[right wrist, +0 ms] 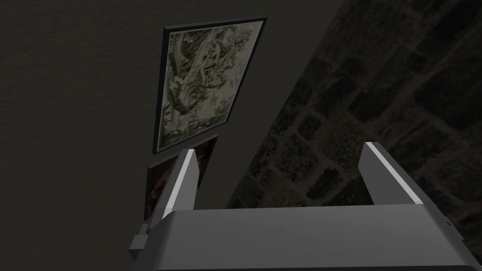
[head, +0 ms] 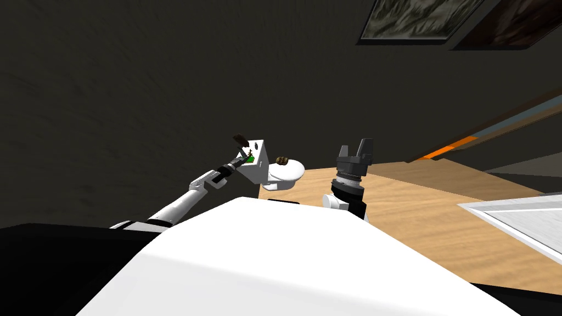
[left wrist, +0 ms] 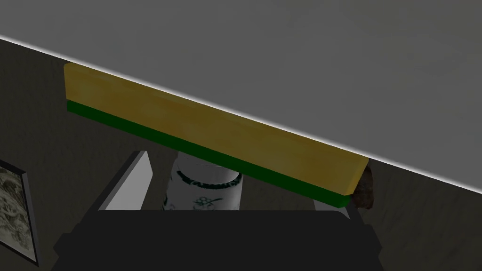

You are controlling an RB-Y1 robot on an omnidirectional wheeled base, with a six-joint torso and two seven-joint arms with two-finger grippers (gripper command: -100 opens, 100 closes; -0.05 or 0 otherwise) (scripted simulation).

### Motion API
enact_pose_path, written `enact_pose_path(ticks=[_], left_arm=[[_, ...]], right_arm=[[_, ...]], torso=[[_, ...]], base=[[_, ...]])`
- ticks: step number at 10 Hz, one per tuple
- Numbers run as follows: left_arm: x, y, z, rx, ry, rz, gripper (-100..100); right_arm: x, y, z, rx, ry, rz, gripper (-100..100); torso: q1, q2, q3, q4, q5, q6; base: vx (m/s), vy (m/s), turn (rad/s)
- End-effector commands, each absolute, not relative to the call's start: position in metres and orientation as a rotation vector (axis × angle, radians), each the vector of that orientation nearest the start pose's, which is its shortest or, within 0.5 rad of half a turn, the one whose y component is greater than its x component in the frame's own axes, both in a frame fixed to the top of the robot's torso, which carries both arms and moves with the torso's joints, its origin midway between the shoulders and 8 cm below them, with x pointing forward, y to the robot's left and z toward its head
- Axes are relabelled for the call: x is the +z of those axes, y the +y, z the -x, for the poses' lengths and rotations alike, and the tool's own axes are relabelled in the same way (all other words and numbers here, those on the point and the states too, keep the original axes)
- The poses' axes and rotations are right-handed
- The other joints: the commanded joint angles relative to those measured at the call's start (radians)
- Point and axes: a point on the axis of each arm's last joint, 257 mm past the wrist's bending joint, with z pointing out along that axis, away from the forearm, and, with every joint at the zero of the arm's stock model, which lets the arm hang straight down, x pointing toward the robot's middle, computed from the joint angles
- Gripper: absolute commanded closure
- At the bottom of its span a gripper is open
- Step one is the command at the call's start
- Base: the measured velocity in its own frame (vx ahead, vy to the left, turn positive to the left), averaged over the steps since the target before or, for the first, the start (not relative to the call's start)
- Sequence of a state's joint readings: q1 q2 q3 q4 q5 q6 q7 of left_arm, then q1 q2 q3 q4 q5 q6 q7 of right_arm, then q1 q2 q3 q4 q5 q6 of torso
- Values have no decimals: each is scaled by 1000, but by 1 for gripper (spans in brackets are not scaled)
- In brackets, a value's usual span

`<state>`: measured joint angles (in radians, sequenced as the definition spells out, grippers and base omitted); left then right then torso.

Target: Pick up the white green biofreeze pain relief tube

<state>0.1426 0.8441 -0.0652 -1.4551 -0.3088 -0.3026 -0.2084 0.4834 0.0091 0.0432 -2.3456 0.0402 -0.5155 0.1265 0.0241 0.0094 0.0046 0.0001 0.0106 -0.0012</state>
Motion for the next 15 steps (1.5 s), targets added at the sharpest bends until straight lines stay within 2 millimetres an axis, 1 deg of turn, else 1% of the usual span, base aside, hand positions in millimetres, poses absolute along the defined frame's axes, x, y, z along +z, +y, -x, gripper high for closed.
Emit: enact_pose_path(ticks=[1, 2, 3, 4, 6, 7, 8, 9, 10, 11, 12, 13, 15], left_arm=[[-225, 422, -499, -321, 1711, 55, -100], [-212, 418, -508, -327, 1686, 42, -100], [-233, 410, -512, -339, 1716, 66, -100], [-237, 405, -517, -344, 1727, 57, -100], [-223, 408, -536, -332, 1702, 53, -100], [-216, 406, -540, -335, 1691, 47, -100], [-234, 396, -546, -345, 1719, 61, -100], [-237, 391, -552, -347, 1730, 48, -100], [-229, 395, -562, -334, 1718, 50, -100], [-216, 393, -572, -335, 1697, 42, -100], [-235, 384, -577, -339, 1730, 51, -100], [-238, 379, -581, -338, 1741, 38, -100], [-225, 383, -595, -322, 1724, 37, -100]], right_arm=[[61, -256, -330, 1227, 586, -523, 0], [61, -256, -330, 1227, 586, -523, 0], [61, -256, -330, 1226, 586, -523, 0], [61, -256, -330, 1227, 586, -523, 0], [61, -256, -330, 1227, 586, -523, 0], [61, -257, -330, 1226, 586, -523, 0], [61, -257, -330, 1226, 586, -523, 0], [61, -256, -330, 1227, 586, -523, 0], [61, -256, -330, 1227, 586, -523, 0], [61, -256, -330, 1227, 586, -523, 0], [61, -256, -330, 1226, 586, -523, 0], [61, -256, -330, 1227, 586, -523, 0], [61, -256, -330, 1226, 586, -523, 0]], torso=[[0, 0, 0, 0, 0, 0], [1, -2, -2, -1, 1, 0], [0, -5, -3, -1, 0, 0], [2, -1, -1, -1, 1, 0], [2, -2, -3, -4, 4, 0], [2, -5, -5, -4, 4, 0], [2, -7, -6, -5, 4, 0], [5, -3, -4, -4, 4, 0], [5, -1, -4, -6, 7, 0], [4, -3, -5, -7, 7, 0], [3, -5, -6, -7, 7, 0], [4, -3, -5, -7, 7, 0], [5, -3, -5, -8, 8, -1]], base=[[-63, 10, -11], [-24, -13, 6], [-113, 27, -24], [-126, 38, -18], [-34, 13, -1], [10, -1, 2], [-82, 44, -22], [-118, 50, -24], [-74, 19, -9], [-27, -1, 7], [-91, 24, -21], [-120, 38, -25], [-41, 16, 1]])
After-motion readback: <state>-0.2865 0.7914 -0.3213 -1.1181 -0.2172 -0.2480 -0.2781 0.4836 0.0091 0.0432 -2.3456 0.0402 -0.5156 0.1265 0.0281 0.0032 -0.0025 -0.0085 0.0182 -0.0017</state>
